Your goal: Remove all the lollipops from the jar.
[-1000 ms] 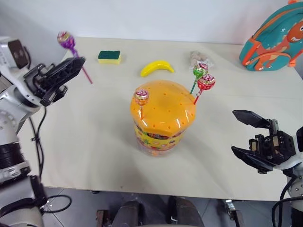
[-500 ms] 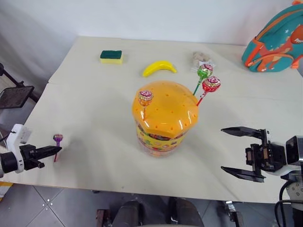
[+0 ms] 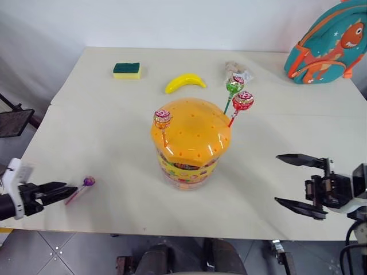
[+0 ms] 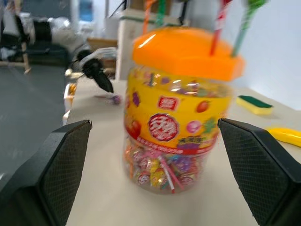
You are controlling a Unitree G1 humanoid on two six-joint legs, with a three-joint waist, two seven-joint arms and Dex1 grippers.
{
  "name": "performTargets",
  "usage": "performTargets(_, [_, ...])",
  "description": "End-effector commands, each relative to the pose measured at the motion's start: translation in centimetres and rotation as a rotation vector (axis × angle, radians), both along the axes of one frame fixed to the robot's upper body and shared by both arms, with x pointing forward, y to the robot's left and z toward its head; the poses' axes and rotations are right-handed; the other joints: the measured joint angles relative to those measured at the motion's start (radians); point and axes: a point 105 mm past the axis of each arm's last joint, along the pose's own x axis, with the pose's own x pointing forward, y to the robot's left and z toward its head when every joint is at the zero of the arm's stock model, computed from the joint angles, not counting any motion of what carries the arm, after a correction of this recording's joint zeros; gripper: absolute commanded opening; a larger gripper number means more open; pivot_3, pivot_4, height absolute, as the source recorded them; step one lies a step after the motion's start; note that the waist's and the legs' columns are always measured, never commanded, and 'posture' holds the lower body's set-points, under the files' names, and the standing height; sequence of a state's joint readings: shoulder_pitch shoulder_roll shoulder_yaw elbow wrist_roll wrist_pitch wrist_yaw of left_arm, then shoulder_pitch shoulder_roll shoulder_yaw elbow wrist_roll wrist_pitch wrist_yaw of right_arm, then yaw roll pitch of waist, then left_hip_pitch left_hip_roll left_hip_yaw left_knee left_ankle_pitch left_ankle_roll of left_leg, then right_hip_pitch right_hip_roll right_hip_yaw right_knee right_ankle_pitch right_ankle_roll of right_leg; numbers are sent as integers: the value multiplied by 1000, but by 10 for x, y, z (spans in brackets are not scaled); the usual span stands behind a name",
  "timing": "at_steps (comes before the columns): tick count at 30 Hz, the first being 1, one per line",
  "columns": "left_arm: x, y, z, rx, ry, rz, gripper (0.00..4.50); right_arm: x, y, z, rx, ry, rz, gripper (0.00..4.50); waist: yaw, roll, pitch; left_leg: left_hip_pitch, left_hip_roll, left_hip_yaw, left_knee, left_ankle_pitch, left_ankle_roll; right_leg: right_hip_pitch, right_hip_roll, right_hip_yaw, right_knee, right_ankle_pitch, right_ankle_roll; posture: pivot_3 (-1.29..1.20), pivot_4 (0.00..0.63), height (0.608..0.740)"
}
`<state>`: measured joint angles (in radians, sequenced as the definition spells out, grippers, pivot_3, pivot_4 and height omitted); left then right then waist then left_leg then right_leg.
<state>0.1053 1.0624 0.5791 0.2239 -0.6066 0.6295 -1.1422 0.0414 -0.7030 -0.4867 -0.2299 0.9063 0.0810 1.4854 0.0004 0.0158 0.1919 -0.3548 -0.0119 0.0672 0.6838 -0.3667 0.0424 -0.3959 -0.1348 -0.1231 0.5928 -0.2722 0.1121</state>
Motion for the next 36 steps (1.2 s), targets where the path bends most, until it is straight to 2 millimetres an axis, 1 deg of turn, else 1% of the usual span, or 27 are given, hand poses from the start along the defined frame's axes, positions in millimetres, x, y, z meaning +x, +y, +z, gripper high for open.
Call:
performTargets(1, [3,-3,56,20,-251,-186,3027,-5,-9,17,49,-15,-3,4500,5,-1,0,0,0,0,0,0,0,0,-1,0,-1,0,0,0,150,740])
performTargets(3, [9,-24,86,-3,-370,-336,3027,-4,-12,25,92,-3,-18,4500,14,-1,0,0,0,0,0,0,0,1,-2,0,-1,0,0,0,150,740])
performTargets(5, [11,-50,102,-36,-450,-478,3027,-3,-13,30,120,-4,-24,4500,18,0,0,0,-1,0,0,0,0,1,-2,0,-1,0,0,0,150,740])
performTargets(6, [14,-71,110,-74,-479,-564,3027,-5,-13,29,116,-5,-16,4500,20,0,0,0,-1,0,0,0,0,1,-2,0,0,0,0,0,150,740])
performTargets(7, [15,-98,118,-109,-501,-676,3027,-8,-13,27,95,5,-5,4500,24,0,0,0,-1,0,0,0,0,1,-2,0,2,0,1,0,150,740])
performTargets(9, [14,-132,125,-143,-517,-817,3027,-12,-13,23,67,12,12,4500,27,0,0,-1,-1,-2,0,1,3,1,-2,-1,2,0,1,0,150,740])
performTargets(10, [12,-151,124,-143,-509,-902,3027,-12,-15,24,68,9,10,4500,26,0,0,-1,-1,-2,0,3,6,2,-1,-2,2,1,1,0,150,740])
performTargets(11, [12,-169,123,-150,-517,-975,3199,-12,-15,25,62,-5,14,4500,25,0,0,-1,-2,-1,0,3,6,2,0,-2,2,1,2,0,150,740])
performTargets(12, [12,-182,123,-154,-523,-1026,3389,-12,-16,26,58,-14,18,4500,24,0,0,-1,-3,0,0,3,7,2,1,-2,2,1,2,0,150,740])
performTargets(13, [13,-192,125,-163,-543,-1054,3578,-12,-16,27,58,-19,19,4500,22,0,0,-1,-3,0,0,4,7,2,3,-2,2,1,2,0,150,740])
performTargets(15, [19,-208,128,-194,-583,-1079,4171,-14,-12,31,53,-44,41,4500,18,-1,0,-1,-3,3,0,4,8,2,6,-2,2,2,3,0,150,740])
performTargets(16, [20,-213,129,-212,-587,-1093,4481,-15,-10,33,49,-58,48,4500,16,-1,1,0,-3,4,0,5,9,2,7,-3,2,2,3,0,150,740])
performTargets(18, [20,-225,125,-231,-581,-1134,4495,-18,-7,40,47,-84,51,4500,17,-2,1,0,-3,5,1,6,8,2,8,-3,3,2,4,0,150,740])
performTargets(20, [21,-235,123,-244,-578,-1154,4495,-22,-10,40,33,-93,40,4500,23,-2,1,1,-3,5,1,7,9,2,7,-2,4,2,4,0,150,740])
performTargets(22, [24,-243,126,-278,-588,-1150,4495,-24,-17,37,11,-78,10,4500,28,-2,1,1,-3,4,2,7,9,3,7,1,3,2,4,0,150,740])
performTargets(24, [27,-251,134,-337,-610,-1139,4495,-26,-25,37,1,-64,-27,4500,38,-2,1,0,-4,1,2,7,10,4,6,0,2,3,5,0,150,740])
performTargets(26, [28,-255,137,-358,-631,-1135,4495,-25,-29,39,19,-59,-53,4500,42,-2,1,-1,-6,0,3,8,11,5,5,0,0,4,7,0,150,740])
performTargets(29, [24,-262,132,-344,-614,-1182,4495,-26,-33,46,18,-78,-82,4500,41,-2,1,-1,-6,1,4,8,11,5,5,1,0,4,8,0,150,740])
performTargets(32, [25,-264,132,-358,-586,-1185,4495,-27,-32,47,1,-73,-80,4500,43,-2,1,-1,-6,0,4,8,11,5,5,0,0,4,8,0,150,740])
performTargets(35, [23,-263,131,-363,-572,-1206,3895,-27,-27,46,-15,-74,-73,4500,45,-3,1,-1,-6,0,4,8,11,5,5,0,0,4,8,0,150,740])
performTargets(36, [24,-263,132,-358,-586,-1197,3580,-27,-24,46,-17,-76,-69,4500,46,-2,1,-1,-6,0,4,8,11,5,5,0,0,4,8,0,150,740])
